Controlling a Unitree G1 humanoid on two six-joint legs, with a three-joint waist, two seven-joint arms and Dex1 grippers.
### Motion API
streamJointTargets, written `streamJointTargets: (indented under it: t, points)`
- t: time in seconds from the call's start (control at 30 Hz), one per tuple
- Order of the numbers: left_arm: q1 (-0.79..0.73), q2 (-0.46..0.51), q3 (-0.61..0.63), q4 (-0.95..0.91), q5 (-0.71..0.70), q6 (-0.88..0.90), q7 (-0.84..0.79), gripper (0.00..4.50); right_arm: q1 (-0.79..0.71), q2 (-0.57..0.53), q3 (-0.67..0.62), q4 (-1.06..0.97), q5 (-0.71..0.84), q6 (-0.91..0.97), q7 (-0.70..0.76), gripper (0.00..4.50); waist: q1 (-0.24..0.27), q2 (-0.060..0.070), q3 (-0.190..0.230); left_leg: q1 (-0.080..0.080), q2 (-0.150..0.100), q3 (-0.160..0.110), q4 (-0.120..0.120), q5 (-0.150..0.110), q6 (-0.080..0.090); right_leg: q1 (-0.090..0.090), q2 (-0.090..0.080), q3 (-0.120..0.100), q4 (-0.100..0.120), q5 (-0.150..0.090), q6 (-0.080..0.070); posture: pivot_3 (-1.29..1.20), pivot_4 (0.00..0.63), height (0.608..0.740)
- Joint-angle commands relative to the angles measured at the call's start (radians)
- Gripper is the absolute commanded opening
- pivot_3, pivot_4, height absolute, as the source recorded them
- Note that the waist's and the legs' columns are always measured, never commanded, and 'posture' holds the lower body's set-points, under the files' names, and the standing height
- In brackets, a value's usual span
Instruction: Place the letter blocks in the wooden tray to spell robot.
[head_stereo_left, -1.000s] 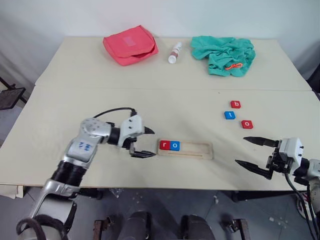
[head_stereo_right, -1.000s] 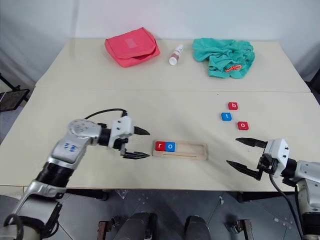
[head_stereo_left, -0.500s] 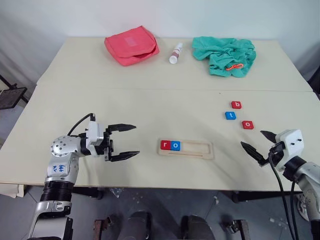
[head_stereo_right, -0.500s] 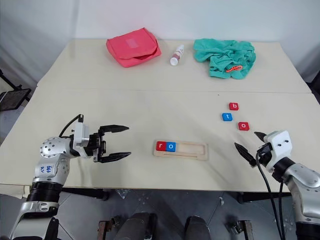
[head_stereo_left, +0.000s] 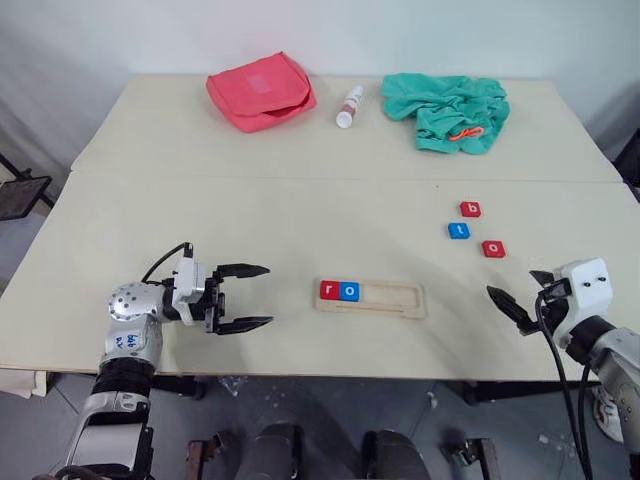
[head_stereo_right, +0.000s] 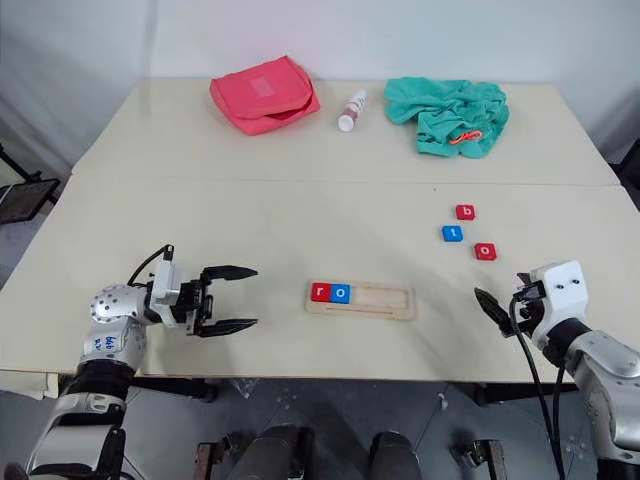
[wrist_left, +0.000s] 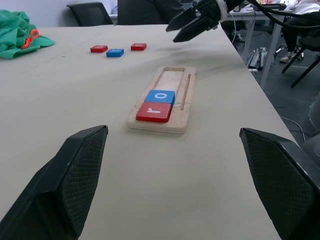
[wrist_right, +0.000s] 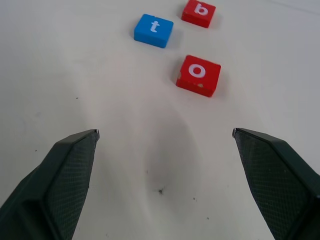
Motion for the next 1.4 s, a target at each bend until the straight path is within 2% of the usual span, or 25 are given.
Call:
streamJointTargets:
  t: [0.03, 0.5, 0.7, 0.83, 1.1, 1.2, 1.4]
  points:
    - [-0.022, -0.003, 0.004, 0.007, -0.030, -0.033, -0.077, 4.49, -0.020, -0.019, -0.036, -0.039, 0.020, 0.020, 0.003, 4.50, 0.000, 0.000, 0.000, 0.000, 0.000, 0.000, 0.000, 0.000, 0.000, 0.000, 0.000, 0.000, 0.000, 0.000, 0.000, 0.00, 0.150, 0.740]
    - [-0.029, -0.012, -0.011, -0.010, -0.037, -0.028, -0.064, 4.49, -0.047, -0.013, -0.032, -0.034, -0.011, -0.023, -0.004, 4.50, 0.002, 0.000, 0.000, 0.000, 0.000, 0.000, 0.000, 0.000, 0.000, 0.000, 0.000, 0.000, 0.000, 0.000, 0.000, 0.00, 0.150, 0.740]
    - [-0.036, -0.017, -0.014, -0.020, -0.039, -0.022, -0.053, 4.49, -0.239, -0.041, 0.032, 0.032, -0.021, 0.107, -0.056, 4.50, -0.003, 0.000, 0.000, 0.000, 0.000, 0.000, 0.001, 0.000, 0.000, 0.000, 0.000, 0.001, 0.000, 0.000, 0.000, 0.00, 0.150, 0.740]
    - [-0.040, -0.030, -0.021, -0.035, -0.040, -0.021, -0.035, 4.49, -0.501, -0.058, 0.139, 0.264, -0.077, 0.232, -0.085, 4.50, -0.012, 0.000, 0.000, 0.000, 0.000, 0.001, 0.001, 0.000, 0.000, -0.001, 0.000, 0.001, 0.001, 0.000, 0.000, 0.00, 0.150, 0.740]
    - [-0.021, -0.039, -0.020, -0.069, -0.037, -0.020, -0.004, 4.49, -0.896, -0.005, 0.317, 0.759, -0.238, 0.118, -0.059, 4.50, -0.029, 0.000, 0.000, -0.003, -0.001, 0.000, -0.001, 0.000, 0.000, -0.004, -0.001, -0.001, 0.002, 0.000, 0.000, 0.00, 0.150, 0.740]
    - [-0.007, -0.042, -0.018, -0.088, -0.035, -0.020, 0.009, 4.49, -0.988, 0.022, 0.377, 0.939, -0.302, 0.039, -0.027, 4.50, -0.034, 0.000, 0.000, -0.003, 0.000, 0.000, -0.002, 0.000, 0.000, -0.005, -0.001, -0.001, 0.003, 0.000, 0.000, 0.00, 0.150, 0.740]
    - [0.012, -0.052, -0.020, -0.113, -0.034, -0.022, 0.028, 4.49, -1.103, 0.094, 0.367, 1.188, -0.341, -0.079, -0.084, 4.50, -0.045, 0.000, 0.000, -0.004, 0.000, -0.001, -0.002, 0.000, 0.000, -0.006, -0.001, -0.001, 0.004, 0.000, 0.000, 0.00, 0.150, 0.740]
